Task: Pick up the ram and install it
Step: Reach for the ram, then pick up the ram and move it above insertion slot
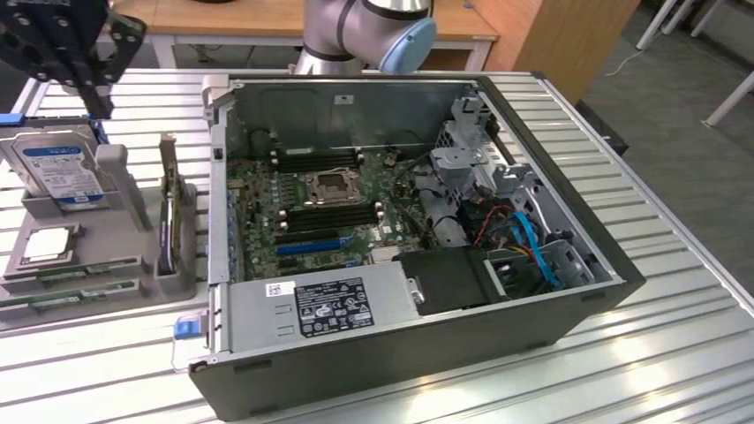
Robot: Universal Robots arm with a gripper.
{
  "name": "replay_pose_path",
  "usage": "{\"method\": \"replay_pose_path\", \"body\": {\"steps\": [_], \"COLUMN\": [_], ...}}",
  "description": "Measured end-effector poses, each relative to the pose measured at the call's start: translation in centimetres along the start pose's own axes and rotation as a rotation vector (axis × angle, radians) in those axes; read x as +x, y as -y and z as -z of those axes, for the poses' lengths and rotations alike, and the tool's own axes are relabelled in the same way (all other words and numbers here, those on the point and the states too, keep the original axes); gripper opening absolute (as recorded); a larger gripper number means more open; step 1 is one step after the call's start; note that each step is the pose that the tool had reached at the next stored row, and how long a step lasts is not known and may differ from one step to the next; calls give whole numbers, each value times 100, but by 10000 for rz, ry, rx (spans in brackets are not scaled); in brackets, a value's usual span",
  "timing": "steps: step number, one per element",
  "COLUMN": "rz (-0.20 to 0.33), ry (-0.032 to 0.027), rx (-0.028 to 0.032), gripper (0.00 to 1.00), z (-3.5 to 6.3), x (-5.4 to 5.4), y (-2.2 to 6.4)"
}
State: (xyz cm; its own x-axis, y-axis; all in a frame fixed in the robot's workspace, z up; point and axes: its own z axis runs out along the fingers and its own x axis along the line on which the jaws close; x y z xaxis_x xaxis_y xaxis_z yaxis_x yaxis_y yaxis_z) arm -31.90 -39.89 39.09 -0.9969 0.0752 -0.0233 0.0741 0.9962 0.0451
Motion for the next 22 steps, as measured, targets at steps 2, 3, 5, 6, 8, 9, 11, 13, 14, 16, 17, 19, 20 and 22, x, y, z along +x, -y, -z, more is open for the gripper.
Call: {"method": "replay_pose_path", "body": {"steps": [2,3,5,6,8,9,11,13,14,16,17,19,20,22], "rz": [-1,-2,-1,-1,-2,-2,-2,0,0,0,1,1,1,0], "ry": [-1,-1,0,0,0,0,0,0,0,0,0,0,0,4], "rx": [1,1,0,0,0,0,0,0,-1,-1,0,0,0,0], "gripper": [11,11,11,11,11,11,11,11,11,11,11,11,11,11], "z": [1,2,3,4,6,7,9,9,8,8,9,9,9,10], "x": [90,135,227,272,362,406,480,486,486,486,486,486,486,494], "y": [7,10,17,20,27,30,35,36,36,36,36,36,36,37]}}
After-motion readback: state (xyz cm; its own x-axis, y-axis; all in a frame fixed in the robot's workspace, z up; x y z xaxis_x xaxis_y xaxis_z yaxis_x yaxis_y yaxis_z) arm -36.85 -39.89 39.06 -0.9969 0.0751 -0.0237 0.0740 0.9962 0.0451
